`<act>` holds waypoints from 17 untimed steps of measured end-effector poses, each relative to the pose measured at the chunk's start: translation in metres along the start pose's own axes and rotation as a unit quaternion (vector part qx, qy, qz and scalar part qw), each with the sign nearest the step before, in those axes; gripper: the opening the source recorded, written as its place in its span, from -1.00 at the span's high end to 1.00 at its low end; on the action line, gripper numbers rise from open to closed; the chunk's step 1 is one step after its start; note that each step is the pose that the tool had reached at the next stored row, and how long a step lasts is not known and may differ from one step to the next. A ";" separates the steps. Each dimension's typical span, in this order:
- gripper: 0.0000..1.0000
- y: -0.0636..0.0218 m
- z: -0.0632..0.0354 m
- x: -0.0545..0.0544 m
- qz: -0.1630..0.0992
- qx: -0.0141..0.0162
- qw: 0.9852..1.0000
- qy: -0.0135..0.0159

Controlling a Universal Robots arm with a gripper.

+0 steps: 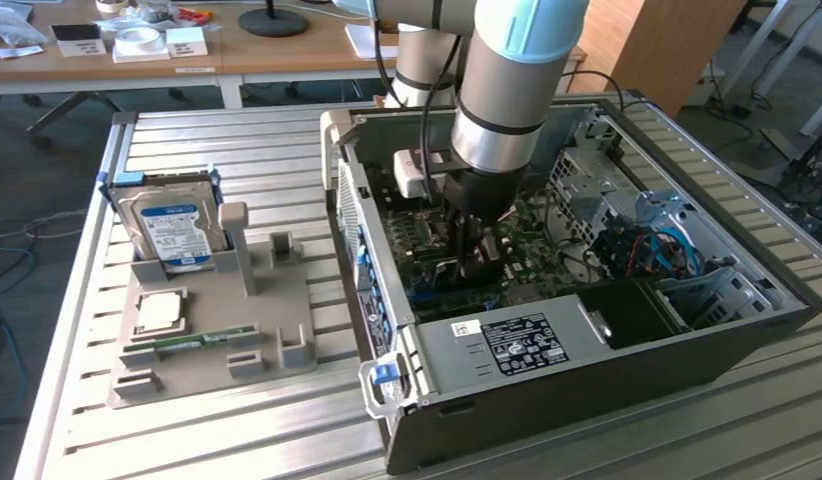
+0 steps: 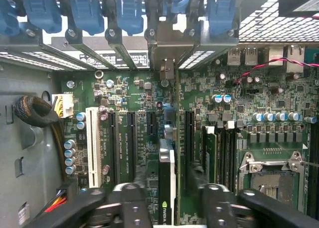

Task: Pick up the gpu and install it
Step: 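Insert the gpu into the slot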

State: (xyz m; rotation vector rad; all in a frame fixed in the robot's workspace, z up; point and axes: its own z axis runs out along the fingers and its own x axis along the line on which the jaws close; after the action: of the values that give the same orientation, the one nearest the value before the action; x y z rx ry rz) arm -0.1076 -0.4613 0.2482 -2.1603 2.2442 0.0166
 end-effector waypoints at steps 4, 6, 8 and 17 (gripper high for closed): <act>-0.14 0.0000 0.0000 0.000 0.000 0.000 1.000 0.000; -0.25 0.0000 0.0000 0.000 0.000 0.000 1.000 0.000; -0.25 0.0000 -0.0021 0.000 0.000 0.000 1.000 0.000; -0.25 -0.0005 -0.0409 -0.001 0.000 0.000 1.000 0.000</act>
State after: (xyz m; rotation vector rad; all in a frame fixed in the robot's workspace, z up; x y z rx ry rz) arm -0.1076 -0.4613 0.2891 -2.1603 2.2442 0.0165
